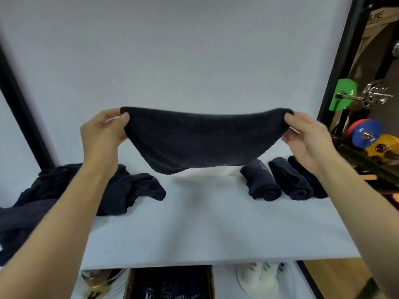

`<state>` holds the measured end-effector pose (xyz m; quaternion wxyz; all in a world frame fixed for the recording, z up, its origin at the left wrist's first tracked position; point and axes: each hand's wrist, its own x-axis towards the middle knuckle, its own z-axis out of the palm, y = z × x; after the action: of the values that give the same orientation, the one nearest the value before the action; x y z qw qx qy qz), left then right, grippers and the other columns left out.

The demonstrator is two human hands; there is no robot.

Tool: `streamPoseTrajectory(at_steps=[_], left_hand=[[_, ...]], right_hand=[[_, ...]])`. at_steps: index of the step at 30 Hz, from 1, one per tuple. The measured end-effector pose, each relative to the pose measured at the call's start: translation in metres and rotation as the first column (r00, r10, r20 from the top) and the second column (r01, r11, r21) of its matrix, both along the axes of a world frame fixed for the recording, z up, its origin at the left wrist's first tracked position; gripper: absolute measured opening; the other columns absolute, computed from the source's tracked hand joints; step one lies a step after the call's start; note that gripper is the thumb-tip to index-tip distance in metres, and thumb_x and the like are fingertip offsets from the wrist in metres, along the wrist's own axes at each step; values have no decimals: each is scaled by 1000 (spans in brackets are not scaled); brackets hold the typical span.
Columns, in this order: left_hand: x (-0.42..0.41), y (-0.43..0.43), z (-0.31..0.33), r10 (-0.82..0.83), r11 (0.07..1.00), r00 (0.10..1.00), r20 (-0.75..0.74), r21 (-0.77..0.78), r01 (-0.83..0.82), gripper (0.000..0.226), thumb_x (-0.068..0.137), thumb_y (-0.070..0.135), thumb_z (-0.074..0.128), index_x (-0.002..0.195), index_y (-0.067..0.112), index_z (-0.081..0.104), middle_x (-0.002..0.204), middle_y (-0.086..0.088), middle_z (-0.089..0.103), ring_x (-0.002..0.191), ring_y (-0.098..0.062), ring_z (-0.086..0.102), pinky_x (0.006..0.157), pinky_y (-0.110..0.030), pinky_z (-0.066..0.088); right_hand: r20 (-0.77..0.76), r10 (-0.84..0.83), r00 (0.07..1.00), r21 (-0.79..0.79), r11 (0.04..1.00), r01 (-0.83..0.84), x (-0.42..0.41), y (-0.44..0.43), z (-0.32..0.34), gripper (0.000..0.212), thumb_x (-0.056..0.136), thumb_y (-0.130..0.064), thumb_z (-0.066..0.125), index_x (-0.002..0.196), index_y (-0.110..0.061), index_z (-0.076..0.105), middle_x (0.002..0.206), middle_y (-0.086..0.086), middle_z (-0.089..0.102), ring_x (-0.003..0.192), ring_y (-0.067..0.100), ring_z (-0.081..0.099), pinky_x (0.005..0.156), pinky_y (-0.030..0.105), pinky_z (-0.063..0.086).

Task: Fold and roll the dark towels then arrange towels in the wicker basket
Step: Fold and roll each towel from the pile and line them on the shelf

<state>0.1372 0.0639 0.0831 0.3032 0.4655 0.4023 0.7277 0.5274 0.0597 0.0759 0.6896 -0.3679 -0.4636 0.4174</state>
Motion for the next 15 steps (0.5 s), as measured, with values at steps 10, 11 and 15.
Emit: streamPoseTrajectory(at_steps=[10,11,15], left_hand=[[13,-57,-155,57,889,982,-181,-439,-133,11,89,12,68,92,23,70,94,-3,72,98,-21,65,88,-35,51],[11,-51,-156,59,886,978,-198,-441,-142,11,89,14,68,92,24,69,95,-3,71,99,-20,65,88,-35,51],[5,-6,-152,122,875,967,-226,-436,-212,10,90,17,67,97,24,70,100,-2,71,99,-19,65,92,-41,53]], right_hand=[[239,254,937,-386,911,-148,6,-69,-145,68,45,-49,92,94,-4,77,101,18,72,92,27,67,83,37,51],[251,237,939,-380,916,-129,7,-63,-142,71,42,-51,92,94,-6,77,101,17,72,90,27,66,83,38,50],[357,44,933,-338,937,85,3,-19,-118,15,82,-15,76,97,-12,73,85,6,65,72,16,56,68,27,47]])
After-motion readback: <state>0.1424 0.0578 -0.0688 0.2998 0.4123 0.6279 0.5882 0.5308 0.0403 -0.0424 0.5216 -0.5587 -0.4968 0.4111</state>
